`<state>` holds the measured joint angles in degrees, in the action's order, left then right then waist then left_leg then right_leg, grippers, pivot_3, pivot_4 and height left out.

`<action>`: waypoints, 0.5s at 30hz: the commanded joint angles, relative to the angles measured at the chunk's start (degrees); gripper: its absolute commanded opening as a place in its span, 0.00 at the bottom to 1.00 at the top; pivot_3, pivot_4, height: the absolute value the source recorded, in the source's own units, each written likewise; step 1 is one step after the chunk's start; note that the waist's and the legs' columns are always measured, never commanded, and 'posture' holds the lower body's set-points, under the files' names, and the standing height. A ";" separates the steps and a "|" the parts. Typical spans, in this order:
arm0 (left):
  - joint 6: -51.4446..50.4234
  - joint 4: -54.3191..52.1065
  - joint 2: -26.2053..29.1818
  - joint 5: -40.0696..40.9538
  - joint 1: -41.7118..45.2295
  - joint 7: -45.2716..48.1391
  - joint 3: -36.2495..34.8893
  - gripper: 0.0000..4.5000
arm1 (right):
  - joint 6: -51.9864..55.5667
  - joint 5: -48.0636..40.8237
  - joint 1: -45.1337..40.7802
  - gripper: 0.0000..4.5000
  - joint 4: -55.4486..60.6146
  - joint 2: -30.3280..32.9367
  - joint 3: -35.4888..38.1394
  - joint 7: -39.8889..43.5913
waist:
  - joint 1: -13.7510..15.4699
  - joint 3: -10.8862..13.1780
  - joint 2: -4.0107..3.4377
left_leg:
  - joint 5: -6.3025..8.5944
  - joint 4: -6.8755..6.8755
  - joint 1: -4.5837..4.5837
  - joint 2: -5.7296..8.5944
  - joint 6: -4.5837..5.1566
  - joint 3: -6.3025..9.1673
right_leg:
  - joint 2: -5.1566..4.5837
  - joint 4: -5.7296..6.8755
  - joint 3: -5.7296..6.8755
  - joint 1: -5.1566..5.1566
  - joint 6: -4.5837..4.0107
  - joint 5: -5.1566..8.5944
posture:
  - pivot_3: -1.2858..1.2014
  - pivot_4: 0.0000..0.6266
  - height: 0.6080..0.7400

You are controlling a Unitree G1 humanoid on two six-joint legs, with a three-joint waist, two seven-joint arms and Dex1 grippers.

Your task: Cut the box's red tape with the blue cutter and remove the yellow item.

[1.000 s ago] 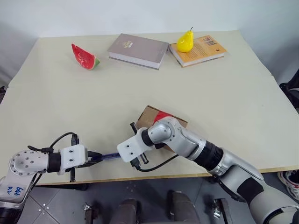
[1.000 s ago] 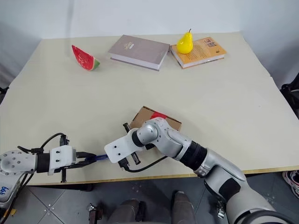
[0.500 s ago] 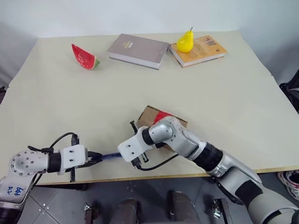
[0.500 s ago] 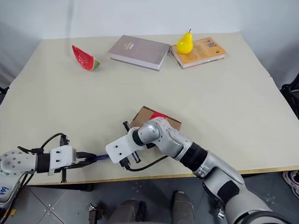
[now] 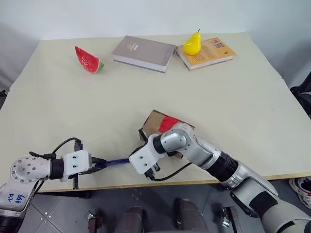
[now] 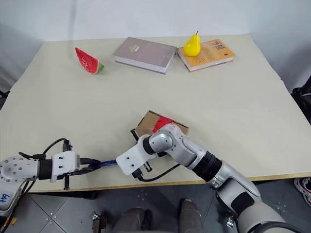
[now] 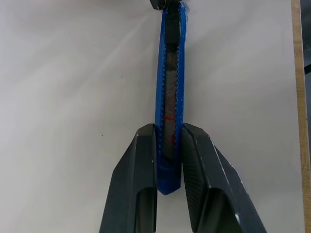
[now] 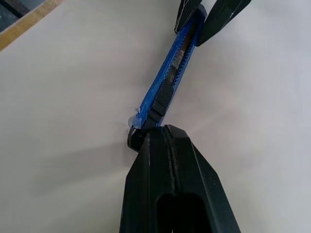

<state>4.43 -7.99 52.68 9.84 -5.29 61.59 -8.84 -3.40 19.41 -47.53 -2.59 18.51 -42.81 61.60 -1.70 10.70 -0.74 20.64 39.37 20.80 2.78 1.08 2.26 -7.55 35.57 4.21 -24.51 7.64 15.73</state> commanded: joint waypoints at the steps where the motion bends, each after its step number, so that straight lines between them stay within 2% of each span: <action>1: -0.69 1.31 0.15 -1.27 -1.21 0.04 1.63 0.09 | -1.50 0.84 0.66 0.00 -0.61 -0.80 -0.95 0.80 | 0.00 0.00 0.00 | 0.00 0.00 -0.01 0.00 0.00 0.00 | 0.00 0.00 0.00 0.01 0.00 0.00 | 0.52 0.24 1.00; 9: -1.18 0.94 -0.04 -1.34 -1.13 -0.25 1.84 0.09 | -3.75 2.38 0.13 0.00 -3.64 -3.28 -0.90 0.35 | -0.01 -0.02 -0.03 | 0.00 -0.06 -0.18 0.00 0.00 -0.05 | 0.00 0.05 -0.05 0.10 -0.02 0.01 | 0.52 0.24 1.00; 15: -1.27 0.68 0.11 -1.26 -1.59 -0.18 1.76 0.09 | -3.91 1.21 -0.23 0.00 0.20 -1.52 2.06 1.37 | 0.05 -0.02 -0.03 | 0.00 -0.06 -0.19 0.00 0.00 -0.05 | 0.00 0.06 -0.08 0.10 -0.02 0.01 | 0.52 0.24 1.00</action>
<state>3.95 -8.17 52.68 9.74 -5.45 61.39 -8.65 -6.34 21.76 -47.82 -5.63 16.68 -41.85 61.83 -1.65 10.68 -0.77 20.65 39.31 20.62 2.79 1.08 2.21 -7.56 35.62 4.13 -24.41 7.62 15.74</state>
